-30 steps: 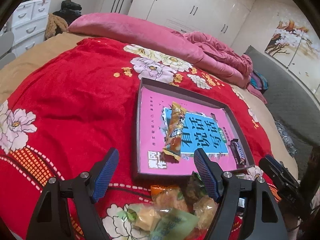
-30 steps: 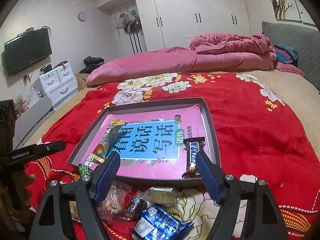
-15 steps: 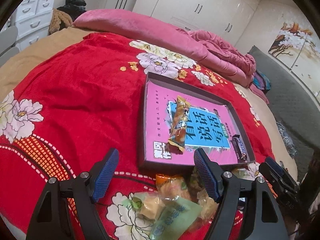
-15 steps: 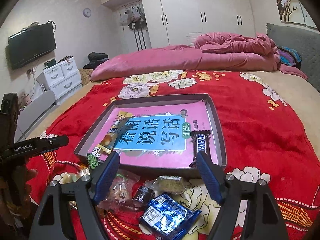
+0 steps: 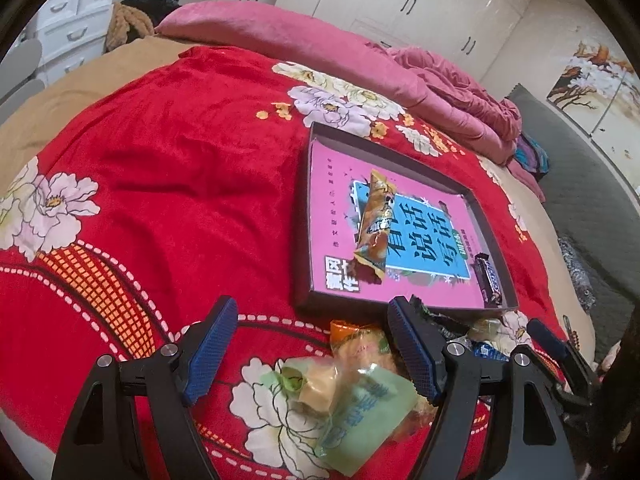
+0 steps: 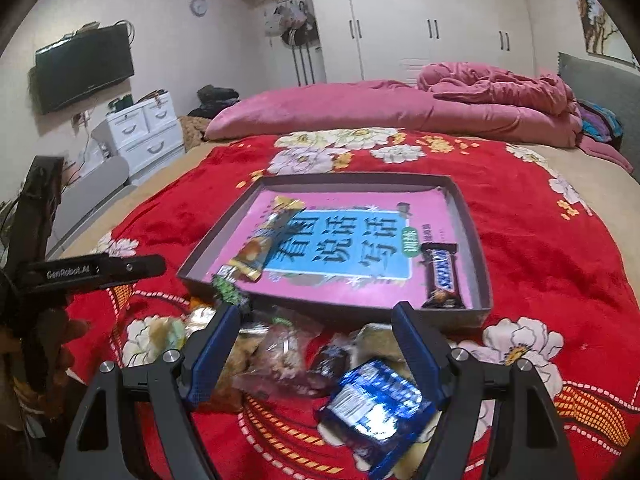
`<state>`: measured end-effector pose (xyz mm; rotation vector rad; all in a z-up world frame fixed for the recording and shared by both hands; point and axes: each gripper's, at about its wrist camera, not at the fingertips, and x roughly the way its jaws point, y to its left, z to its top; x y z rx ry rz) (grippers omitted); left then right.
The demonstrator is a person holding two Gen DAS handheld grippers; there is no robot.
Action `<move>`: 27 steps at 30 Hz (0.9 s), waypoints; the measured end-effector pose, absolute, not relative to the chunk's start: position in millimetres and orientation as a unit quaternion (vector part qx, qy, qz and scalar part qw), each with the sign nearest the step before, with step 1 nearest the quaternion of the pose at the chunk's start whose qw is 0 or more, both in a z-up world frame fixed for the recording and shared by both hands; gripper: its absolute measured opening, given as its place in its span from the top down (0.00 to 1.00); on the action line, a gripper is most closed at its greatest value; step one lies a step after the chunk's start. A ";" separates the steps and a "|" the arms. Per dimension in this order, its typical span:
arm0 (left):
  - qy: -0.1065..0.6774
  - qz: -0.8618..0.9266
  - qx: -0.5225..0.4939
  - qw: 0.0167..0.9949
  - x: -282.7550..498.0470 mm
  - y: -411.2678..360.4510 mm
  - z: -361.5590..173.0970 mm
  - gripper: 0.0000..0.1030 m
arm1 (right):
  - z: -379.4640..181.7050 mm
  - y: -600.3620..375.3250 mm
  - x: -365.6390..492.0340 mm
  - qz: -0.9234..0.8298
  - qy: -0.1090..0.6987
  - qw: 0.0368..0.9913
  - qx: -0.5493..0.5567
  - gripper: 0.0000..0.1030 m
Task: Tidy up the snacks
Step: 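Move both open tools back toward the remaining snack pile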
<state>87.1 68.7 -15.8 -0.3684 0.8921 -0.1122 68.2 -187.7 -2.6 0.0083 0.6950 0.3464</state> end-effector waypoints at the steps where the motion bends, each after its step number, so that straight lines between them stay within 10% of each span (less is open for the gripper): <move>1: 0.430 -0.054 -0.176 0.884 86.5 68.4 -15.9 0.24 | -2.8 -185.6 67.1 0.171 0.339 0.925 0.002 0.24; 27: 0.516 -0.058 -0.223 0.825 78.4 70.9 -49.1 0.24 | -31.3 -138.6 61.8 0.219 0.404 0.888 0.001 0.24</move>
